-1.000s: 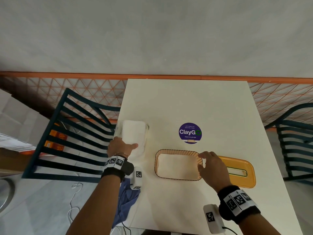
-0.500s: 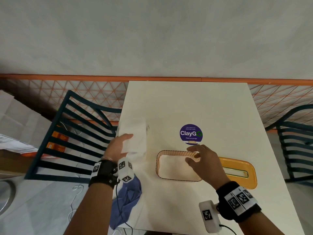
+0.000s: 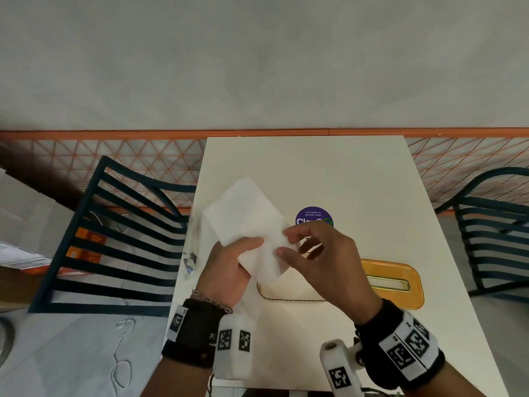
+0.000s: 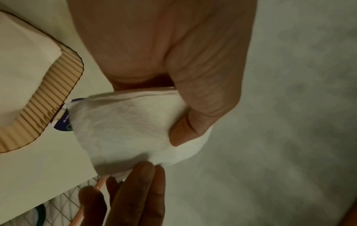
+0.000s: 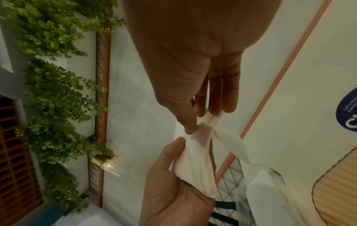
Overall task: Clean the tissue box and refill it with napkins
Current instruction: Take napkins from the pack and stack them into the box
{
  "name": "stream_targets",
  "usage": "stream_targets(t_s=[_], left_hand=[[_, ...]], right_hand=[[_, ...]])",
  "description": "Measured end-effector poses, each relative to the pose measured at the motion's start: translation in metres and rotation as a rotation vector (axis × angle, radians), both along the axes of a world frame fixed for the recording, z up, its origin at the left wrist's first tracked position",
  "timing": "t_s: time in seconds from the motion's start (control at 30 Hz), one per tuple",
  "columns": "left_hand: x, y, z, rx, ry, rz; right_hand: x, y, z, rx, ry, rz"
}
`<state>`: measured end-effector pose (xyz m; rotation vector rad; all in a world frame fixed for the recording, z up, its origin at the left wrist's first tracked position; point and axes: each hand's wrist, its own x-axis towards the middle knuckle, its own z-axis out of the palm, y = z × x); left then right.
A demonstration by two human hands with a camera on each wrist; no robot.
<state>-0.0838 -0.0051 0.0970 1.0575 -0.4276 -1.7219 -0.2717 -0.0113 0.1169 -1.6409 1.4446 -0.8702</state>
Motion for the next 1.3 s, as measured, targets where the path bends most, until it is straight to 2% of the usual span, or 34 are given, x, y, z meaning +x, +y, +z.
stream_targets(t_s=[0.2,0.47,0.67,0.87,1.1,1.3], left_hand=[[-0.015,-0.001,0.006,-0.019,-0.077,0.060],[-0.023,0.000,0.014,-0.041,-0.148,0.068],[-0.024,0.000,0.018,-0.024,-0.207,0.071],[-0.021,0.002,0.021,-0.023,-0.268,0.061],[-0.023,0.002,0.025,-0.012,-0.314,0.087],[-0.026,0.004,0.026,-0.008,-0.271,0.100]], right_hand=[[-0.015,0.006,0.008,0.024,-0.025,-0.103],[-0.025,0.004,0.009,0.084,-0.078,-0.084],[-0.032,0.004,0.011,0.106,-0.104,-0.167],[-0.038,0.002,0.014,0.174,-0.094,-0.152],[-0.035,0.010,0.013,0.083,0.005,-0.161],[-0.033,0.012,0.010,0.223,-0.094,-0.126]])
